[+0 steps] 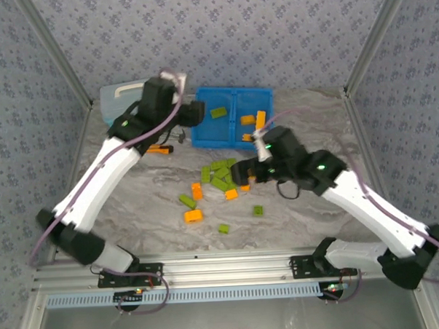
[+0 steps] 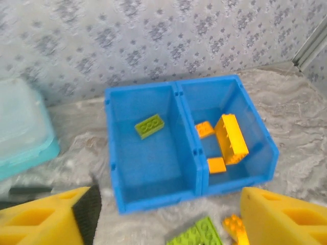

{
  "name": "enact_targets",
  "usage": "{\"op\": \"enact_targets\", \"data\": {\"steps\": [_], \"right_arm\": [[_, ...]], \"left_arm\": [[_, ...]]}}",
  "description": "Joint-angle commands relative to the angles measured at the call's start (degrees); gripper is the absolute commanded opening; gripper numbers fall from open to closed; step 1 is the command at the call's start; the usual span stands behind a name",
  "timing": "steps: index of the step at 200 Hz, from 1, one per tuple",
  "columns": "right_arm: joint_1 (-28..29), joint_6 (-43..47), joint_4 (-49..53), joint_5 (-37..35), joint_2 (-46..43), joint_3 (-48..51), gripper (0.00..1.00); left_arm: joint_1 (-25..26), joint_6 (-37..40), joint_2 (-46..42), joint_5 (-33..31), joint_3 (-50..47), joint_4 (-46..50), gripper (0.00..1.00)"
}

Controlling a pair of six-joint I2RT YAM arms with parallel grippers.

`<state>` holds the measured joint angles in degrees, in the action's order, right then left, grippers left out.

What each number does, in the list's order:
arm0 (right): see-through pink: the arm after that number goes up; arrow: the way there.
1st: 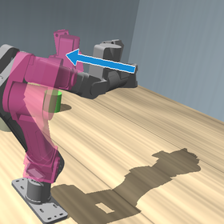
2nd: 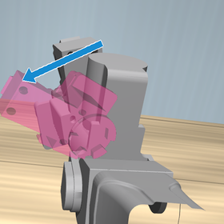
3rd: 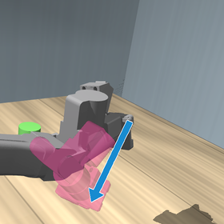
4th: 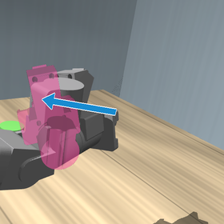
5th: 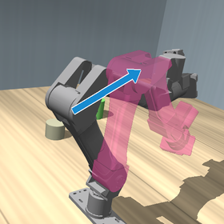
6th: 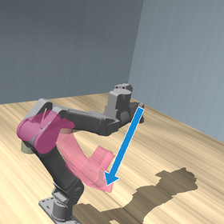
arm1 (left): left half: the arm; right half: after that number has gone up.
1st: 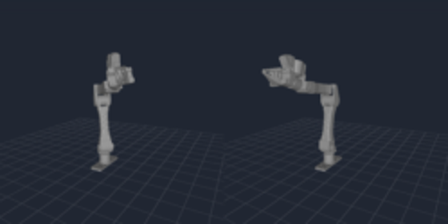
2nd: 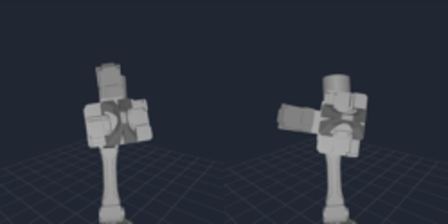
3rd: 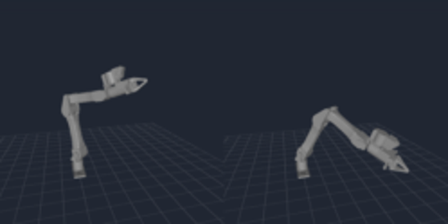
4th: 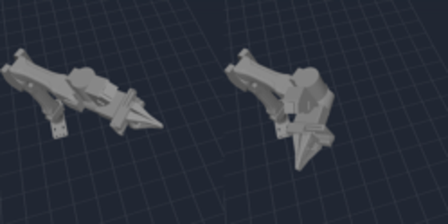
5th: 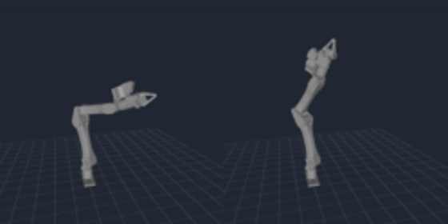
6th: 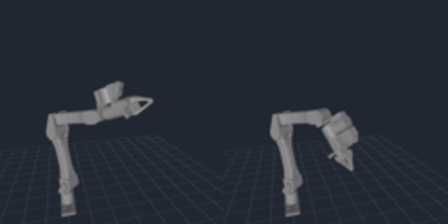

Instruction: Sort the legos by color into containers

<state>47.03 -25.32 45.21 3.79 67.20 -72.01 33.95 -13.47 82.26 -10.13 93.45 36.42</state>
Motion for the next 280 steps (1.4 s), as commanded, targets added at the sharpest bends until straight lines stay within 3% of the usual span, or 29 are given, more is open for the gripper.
{"op": "enact_targets", "data": {"steps": [1, 20, 69, 121, 160, 216, 256, 280], "right_arm": [[8.3, 5.4, -5.9, -0.8, 6.9, 1.9, 1.00], [13.1, 5.2, -8.2, -5.7, 15.8, 1.1, 1.00], [17.6, -6.6, -9.8, -8.0, 34.7, -5.8, 1.00], [19.8, -11.7, -12.5, -3.6, 46.8, -11.9, 1.00], [20.3, -14.0, -8.8, -8.2, 52.5, -15.7, 0.97], [20.5, -13.4, -7.5, -11.1, 51.4, -15.2, 0.57], [20.0, -12.6, -5.7, -16.1, 36.3, -11.5, 0.53], [15.5, -8.4, -3.3, -21.4, 27.6, -11.1, 0.54]], "left_arm": [[-2.5, 0.2, -8.0, -1.2, -12.4, 6.1, 0.89], [-5.6, -2.6, -16.6, -1.2, -20.8, 10.0, 0.99], [-8.8, -9.1, -29.9, -0.6, -31.7, 12.8, 0.99], [-9.3, -8.3, -30.4, 0.2, -32.8, 11.8, 0.99], [-9.3, -7.2, -31.0, 0.3, -33.0, 11.7, 0.99], [-9.3, -7.7, -31.2, 1.3, -34.6, 10.7, 0.99], [-9.3, -7.8, -30.7, 2.7, -34.8, 9.8, 0.99], [-9.3, -7.4, -29.7, 6.2, -34.4, 8.7, 0.99]]}}
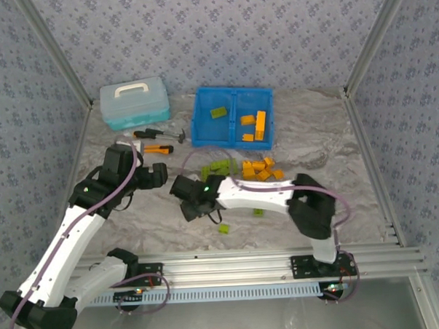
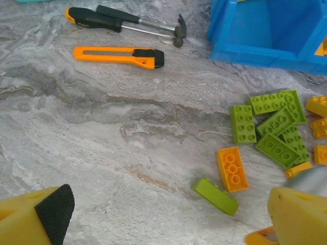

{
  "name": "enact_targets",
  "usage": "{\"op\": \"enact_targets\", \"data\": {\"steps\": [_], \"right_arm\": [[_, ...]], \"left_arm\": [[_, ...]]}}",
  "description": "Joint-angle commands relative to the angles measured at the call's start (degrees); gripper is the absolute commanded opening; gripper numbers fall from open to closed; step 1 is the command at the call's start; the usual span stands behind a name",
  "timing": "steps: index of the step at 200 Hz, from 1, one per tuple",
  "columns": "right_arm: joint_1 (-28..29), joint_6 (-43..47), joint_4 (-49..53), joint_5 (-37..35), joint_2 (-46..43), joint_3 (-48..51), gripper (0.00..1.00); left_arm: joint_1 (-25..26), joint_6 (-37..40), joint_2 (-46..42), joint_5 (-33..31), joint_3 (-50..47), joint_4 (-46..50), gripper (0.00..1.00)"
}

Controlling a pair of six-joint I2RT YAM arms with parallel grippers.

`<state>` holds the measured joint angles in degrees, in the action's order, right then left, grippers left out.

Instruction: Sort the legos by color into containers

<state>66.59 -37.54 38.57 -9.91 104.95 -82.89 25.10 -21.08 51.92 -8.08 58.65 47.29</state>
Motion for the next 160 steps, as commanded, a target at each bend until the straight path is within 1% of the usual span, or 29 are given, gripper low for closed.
{"op": "enact_targets", "data": {"steps": [1, 10, 20, 40, 54, 78, 105, 120, 138, 149, 160], "right_arm": [[-4.2, 4.1, 3.3, -7.7, -10.5, -0.3, 0.54], [-7.5, 6.3, 2.8, -8.6, -12.7, -0.1, 0.54], [-12.4, 9.2, 1.6, -8.7, -14.0, -0.3, 0.54], [-22.3, 14.4, -2.0, -7.5, -13.7, -2.0, 0.54], [-28.5, 17.1, -3.8, -6.1, -10.8, -4.9, 0.54], [-36.4, 19.1, -3.9, -3.7, -1.2, -13.4, 0.53], [-41.3, 19.5, -2.2, -2.3, 9.7, -23.2, 0.52], [-42.7, 19.5, -0.2, -1.5, 15.3, -28.3, 0.53], [-43.9, 19.4, 2.9, -1.2, 20.5, -34.0, 0.55], [-44.3, 19.3, 3.9, -1.1, 22.2, -36.1, 0.61], [-44.7, 19.2, 4.1, -0.7, 22.7, -37.1, 0.74]], "left_arm": [[-0.4, 0.2, 0.6, 4.4, 0.4, -2.2, 0.99], [-0.4, 0.2, 0.7, 6.4, 0.3, -3.0, 0.99], [-0.4, -0.1, 0.8, 8.4, -0.1, -4.0, 0.99], [-0.3, -1.6, 0.9, 10.7, -1.1, -5.2, 0.99], [-0.2, -2.9, 0.8, 11.3, -1.9, -5.5, 0.99], [0.2, -6.3, 0.6, 11.2, -3.6, -5.3, 0.99], [0.6, -10.5, 1.1, 11.2, -5.9, -4.4, 0.99], [1.1, -12.1, 1.4, 11.3, -7.1, -4.3, 0.99], [1.6, -13.7, 2.1, 11.4, -8.2, -4.5, 0.99], [2.0, -14.4, 2.4, 11.5, -8.7, -4.8, 0.99], [2.4, -15.7, 2.8, 11.5, -9.4, -5.5, 0.99]]}}
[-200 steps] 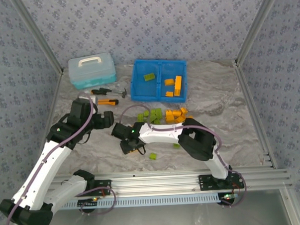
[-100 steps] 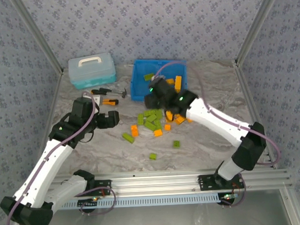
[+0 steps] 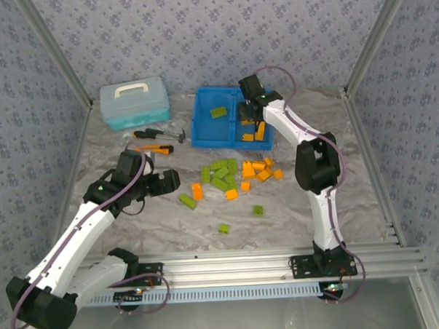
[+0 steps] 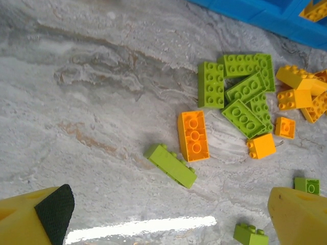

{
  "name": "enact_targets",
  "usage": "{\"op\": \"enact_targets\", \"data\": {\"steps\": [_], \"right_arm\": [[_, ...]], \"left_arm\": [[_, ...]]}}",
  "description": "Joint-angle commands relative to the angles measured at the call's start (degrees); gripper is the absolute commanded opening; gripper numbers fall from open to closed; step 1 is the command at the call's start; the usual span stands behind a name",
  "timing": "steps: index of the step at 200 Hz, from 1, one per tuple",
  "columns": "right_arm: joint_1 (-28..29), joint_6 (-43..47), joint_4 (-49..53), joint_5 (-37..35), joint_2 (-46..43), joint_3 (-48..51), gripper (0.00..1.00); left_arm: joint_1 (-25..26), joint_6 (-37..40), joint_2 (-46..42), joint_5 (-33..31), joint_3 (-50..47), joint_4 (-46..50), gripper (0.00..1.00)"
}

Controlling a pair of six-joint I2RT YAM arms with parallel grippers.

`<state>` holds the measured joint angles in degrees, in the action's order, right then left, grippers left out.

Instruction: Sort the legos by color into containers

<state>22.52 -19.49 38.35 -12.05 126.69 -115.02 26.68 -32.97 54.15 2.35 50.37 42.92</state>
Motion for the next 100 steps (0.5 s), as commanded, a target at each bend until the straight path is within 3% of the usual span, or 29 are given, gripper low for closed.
{"op": "enact_targets", "data": {"steps": [1, 17, 65, 100], "right_arm": [[-0.6, 1.2, 4.4, 1.5, 1.0, -5.1, 0.74], [-0.7, 1.3, 5.5, 1.9, 0.7, -6.9, 0.86], [-0.5, 0.9, 7.7, 3.5, -6.2, -6.8, 0.93], [2.3, 0.5, 2.8, 6.3, -22.5, 7.9, 0.98]], "left_arm": [[0.8, -3.9, 0.6, 1.1, -1.2, -1.3, 0.99], [1.4, -7.5, 1.4, 0.1, -2.6, -2.3, 0.99], [4.4, -17.4, 6.0, -4.2, -6.9, -6.8, 0.96], [7.8, -21.9, 14.7, -8.5, -5.5, -8.0, 0.87]]}}
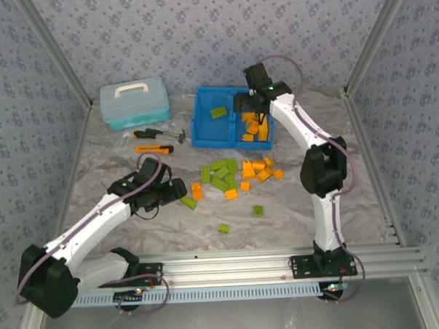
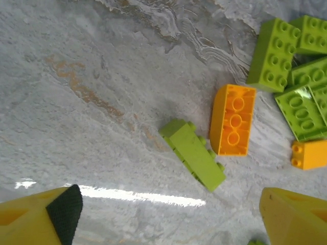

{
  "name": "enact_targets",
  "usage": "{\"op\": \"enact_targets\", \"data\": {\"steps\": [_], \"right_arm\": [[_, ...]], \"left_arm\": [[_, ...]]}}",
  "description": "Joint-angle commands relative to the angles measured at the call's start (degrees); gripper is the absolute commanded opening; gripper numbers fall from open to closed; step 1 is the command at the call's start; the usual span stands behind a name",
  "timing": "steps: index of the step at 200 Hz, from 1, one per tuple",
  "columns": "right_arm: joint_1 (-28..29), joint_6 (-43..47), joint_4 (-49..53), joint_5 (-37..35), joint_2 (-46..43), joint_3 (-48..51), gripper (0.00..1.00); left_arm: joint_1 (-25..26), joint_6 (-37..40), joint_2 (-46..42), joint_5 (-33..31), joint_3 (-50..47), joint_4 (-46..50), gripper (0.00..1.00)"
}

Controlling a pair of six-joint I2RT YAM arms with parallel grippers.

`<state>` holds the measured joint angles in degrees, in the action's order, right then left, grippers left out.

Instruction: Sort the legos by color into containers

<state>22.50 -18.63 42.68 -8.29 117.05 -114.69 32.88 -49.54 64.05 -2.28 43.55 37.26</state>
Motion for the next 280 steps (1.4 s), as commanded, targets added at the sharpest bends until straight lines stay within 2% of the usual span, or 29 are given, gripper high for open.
{"op": "enact_targets", "data": {"steps": [1, 55, 93, 109, 165, 185, 224, 257, 280], "right_arm": [[2.4, -0.3, -1.7, 2.6, -13.1, 8.2, 0.98], [4.8, -3.9, -2.5, 3.3, -34.9, 28.7, 1.00], [5.4, -4.8, -0.8, 2.2, -43.1, 35.3, 1.00], [5.5, -5.0, -0.1, 2.1, -44.6, 36.7, 1.00], [7.0, -6.5, -0.3, 1.9, -45.5, 38.0, 1.00], [7.4, -6.5, -0.5, 1.5, -45.5, 38.0, 1.00], [8.3, -6.9, 0.3, 1.1, -45.6, 37.1, 1.00], [9.8, -8.4, 1.9, 1.2, -47.1, 36.4, 1.00], [10.9, -10.0, 2.2, 1.6, -49.3, 37.9, 1.00]], "left_arm": [[1.7, -5.4, 5.1, -4.0, 1.5, -2.4, 0.86], [3.3, -10.9, 18.8, -5.9, 5.1, -4.8, 0.68], [4.0, -12.3, 22.9, -4.5, 6.6, -9.3, 0.67], [4.3, -12.6, 24.5, -4.1, 7.1, -9.2, 0.66], [5.8, -13.3, 27.9, -3.6, 6.7, -7.7, 0.52], [6.1, -13.8, 28.1, -3.3, 6.1, -7.2, 0.43], [6.0, -13.6, 24.1, -4.9, 6.5, -5.2, 0.30], [6.0, -7.5, 20.2, -6.2, 14.3, -3.6, 0.18], [5.2, -1.4, 23.5, -8.2, 25.7, -1.3, 0.11]]}}
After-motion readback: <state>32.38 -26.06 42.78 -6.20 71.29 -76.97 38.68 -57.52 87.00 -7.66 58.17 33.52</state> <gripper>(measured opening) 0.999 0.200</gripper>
